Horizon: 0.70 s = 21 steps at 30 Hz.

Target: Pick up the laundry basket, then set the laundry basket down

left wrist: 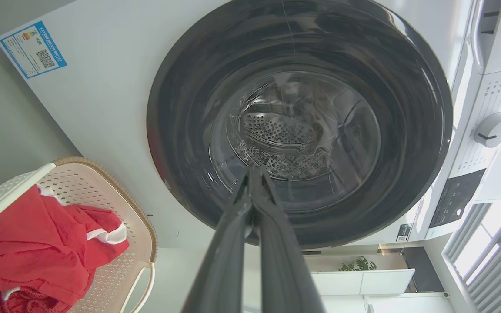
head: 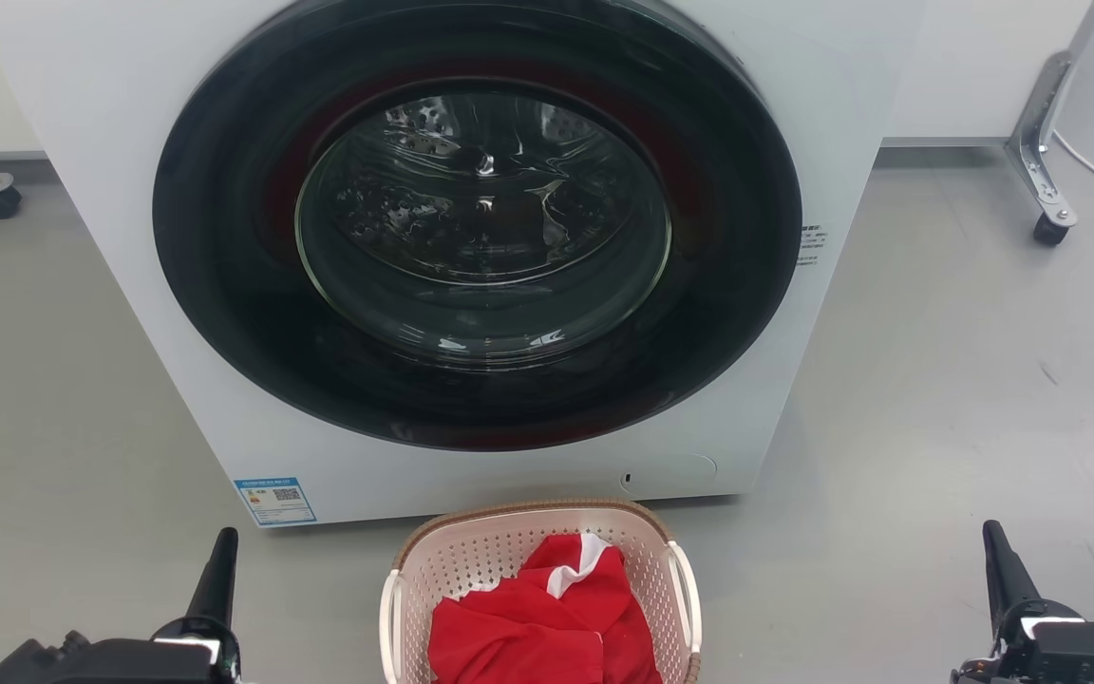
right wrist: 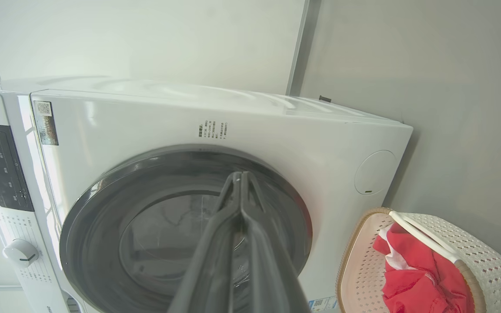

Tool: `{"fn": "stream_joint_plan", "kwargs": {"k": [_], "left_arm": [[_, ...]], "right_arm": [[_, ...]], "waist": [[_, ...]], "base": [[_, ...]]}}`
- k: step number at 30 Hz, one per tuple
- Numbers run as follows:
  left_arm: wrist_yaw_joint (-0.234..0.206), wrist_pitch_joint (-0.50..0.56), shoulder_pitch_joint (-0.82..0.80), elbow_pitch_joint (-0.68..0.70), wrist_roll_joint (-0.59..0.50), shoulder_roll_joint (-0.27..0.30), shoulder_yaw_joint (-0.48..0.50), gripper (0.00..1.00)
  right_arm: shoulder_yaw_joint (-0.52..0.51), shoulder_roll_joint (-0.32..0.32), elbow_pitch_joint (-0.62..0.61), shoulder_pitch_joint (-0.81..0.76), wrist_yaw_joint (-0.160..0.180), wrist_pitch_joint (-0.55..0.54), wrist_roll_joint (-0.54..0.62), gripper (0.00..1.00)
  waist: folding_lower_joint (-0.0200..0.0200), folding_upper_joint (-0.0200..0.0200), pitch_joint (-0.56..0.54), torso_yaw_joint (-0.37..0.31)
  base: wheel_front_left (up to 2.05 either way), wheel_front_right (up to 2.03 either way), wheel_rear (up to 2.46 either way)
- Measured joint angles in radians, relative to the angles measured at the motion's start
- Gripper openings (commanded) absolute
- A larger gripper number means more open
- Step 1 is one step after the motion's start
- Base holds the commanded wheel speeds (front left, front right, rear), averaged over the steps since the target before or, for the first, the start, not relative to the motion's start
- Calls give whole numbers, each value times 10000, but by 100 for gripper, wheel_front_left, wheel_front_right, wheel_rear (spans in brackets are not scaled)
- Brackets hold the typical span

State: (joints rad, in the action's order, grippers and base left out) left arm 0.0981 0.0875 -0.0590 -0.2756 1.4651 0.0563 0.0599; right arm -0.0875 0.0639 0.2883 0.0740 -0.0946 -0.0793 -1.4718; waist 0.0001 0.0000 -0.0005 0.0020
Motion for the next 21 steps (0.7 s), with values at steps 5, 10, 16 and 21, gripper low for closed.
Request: {"fn": "stream_joint_plan", "kwargs": {"k": [5, 10, 16, 21], "left_arm": [[92, 125, -27, -88, 619, -44, 159, 0], [228, 257, -203, -148, 1208, -123, 301, 0], [249, 257, -207, -165, 1354, -146, 313, 0], [249, 257, -207, -167, 1354, -148, 313, 0]], "right_arm": [[-228, -96, 54, 18, -113, -176, -621, 0], [-437, -192, 100, 83, -215, -341, -1220, 0], [-458, -201, 105, 187, -278, -341, -1239, 0], [-458, -203, 105, 187, -284, -341, -1239, 0]], "waist": [[0, 0, 12, -10], [0, 0, 23, -21], [0, 0, 23, -20], [0, 0, 23, -20]], "base": [[0, 0, 0], [0, 0, 0], [0, 0, 0], [0, 0, 0]]}}
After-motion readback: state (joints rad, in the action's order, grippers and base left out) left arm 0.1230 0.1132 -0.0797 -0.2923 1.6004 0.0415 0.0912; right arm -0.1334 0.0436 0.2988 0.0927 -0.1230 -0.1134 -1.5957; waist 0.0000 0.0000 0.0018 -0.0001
